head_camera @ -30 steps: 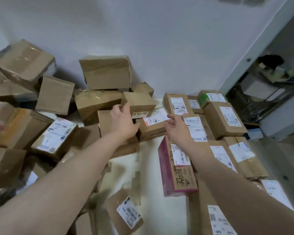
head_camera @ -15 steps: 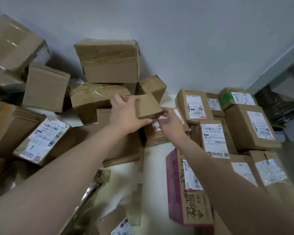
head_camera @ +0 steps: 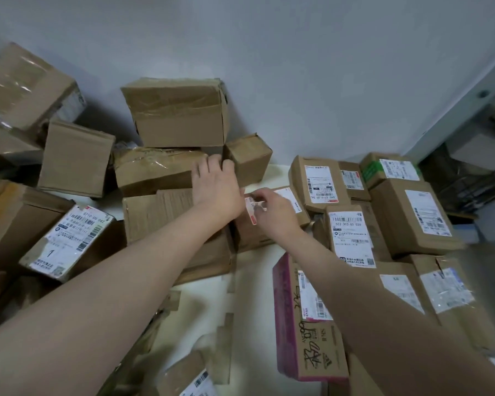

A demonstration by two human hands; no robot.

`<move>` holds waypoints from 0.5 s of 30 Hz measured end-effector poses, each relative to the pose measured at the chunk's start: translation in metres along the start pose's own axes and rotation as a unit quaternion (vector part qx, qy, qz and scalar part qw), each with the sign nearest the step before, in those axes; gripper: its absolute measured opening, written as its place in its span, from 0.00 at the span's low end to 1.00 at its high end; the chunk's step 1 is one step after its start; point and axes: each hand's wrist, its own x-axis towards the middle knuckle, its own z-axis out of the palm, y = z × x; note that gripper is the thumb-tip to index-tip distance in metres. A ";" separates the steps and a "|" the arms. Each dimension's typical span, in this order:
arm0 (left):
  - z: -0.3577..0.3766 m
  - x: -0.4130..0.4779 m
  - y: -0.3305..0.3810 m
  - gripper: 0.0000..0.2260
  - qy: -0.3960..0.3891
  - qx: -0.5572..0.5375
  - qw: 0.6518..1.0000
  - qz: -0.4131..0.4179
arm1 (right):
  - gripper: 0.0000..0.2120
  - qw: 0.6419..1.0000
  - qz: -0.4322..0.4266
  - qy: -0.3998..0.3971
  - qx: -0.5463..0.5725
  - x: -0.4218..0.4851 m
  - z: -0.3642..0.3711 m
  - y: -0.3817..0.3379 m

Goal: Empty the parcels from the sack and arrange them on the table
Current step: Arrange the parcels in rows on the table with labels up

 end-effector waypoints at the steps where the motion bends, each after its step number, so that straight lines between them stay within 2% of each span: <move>1: 0.004 0.007 0.003 0.27 0.001 -0.012 1.000 0.015 | 0.19 0.999 0.020 0.011 -0.032 0.006 -0.008 0.011; 3: 0.011 0.025 0.009 0.27 -0.010 -0.036 0.999 0.039 | 0.25 0.992 0.037 -0.019 -0.123 0.019 -0.025 0.033; 5: 0.019 0.047 0.015 0.27 -0.033 -0.064 0.996 0.055 | 0.38 0.973 0.027 -0.107 -0.203 0.030 -0.037 0.046; 7: 0.027 0.071 0.023 0.27 -0.054 -0.088 0.992 0.066 | 0.53 0.939 0.005 -0.190 -0.286 0.043 -0.042 0.050; 9: 0.036 0.097 0.031 0.30 -0.064 -0.073 0.992 0.077 | 0.62 0.903 -0.019 -0.238 -0.358 0.057 -0.039 0.053; 12: 0.050 0.128 0.033 0.41 -0.112 0.003 0.992 0.049 | 0.65 0.883 -0.066 -0.234 -0.403 0.070 -0.031 0.055; 15: 0.056 0.138 0.026 0.49 -0.131 0.044 0.990 0.005 | 0.61 0.878 -0.142 -0.228 -0.395 0.079 -0.025 0.051</move>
